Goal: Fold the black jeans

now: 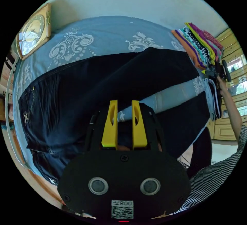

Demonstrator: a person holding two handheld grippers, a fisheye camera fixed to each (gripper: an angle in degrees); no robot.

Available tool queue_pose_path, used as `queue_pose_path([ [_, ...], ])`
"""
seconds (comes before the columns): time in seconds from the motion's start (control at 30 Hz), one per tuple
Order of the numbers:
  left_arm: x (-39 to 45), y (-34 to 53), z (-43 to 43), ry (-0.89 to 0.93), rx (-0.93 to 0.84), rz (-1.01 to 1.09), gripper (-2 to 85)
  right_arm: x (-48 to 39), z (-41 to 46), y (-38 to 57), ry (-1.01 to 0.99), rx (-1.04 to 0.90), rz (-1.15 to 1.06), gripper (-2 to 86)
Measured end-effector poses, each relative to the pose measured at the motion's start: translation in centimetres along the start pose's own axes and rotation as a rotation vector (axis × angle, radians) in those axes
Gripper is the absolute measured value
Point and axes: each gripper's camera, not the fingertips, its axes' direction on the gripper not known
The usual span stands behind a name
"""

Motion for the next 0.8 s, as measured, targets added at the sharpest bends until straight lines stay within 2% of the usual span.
queue_pose_path([
  [0.07,0.4,-2.7,0.2,-0.048,-0.068,0.009,7.3,0.4,1.7,-1.6,0.007,-0.02,0.008,8.0],
  [0.13,0.5,-4.2,-0.5,-0.059,-0.054,-0.003,6.3,1.0,4.2,-3.1,-0.023,-0.06,0.026,7.4],
  [0.33,0.2,-7.7,-3.6,0.05,-0.024,-0.032,1.0,0.9,6.6,-4.5,-0.086,-0.071,-0.01,4.0],
  [0.6,1.2,-11.0,-9.4,0.095,0.038,0.014,0.2,0.2,2.5,-5.0,-0.238,-0.019,-0.113,1.8],
  [0.7,1.6,-11.2,-11.8,0.135,0.067,0.053,0.1,-0.6,0.7,-3.3,-0.231,-0.003,-0.162,1.5],
  [0.8,1.6,-11.3,-11.4,0.152,-0.003,0.053,0.2,-1.1,3.2,-1.5,-0.181,-0.094,-0.151,1.3],
])
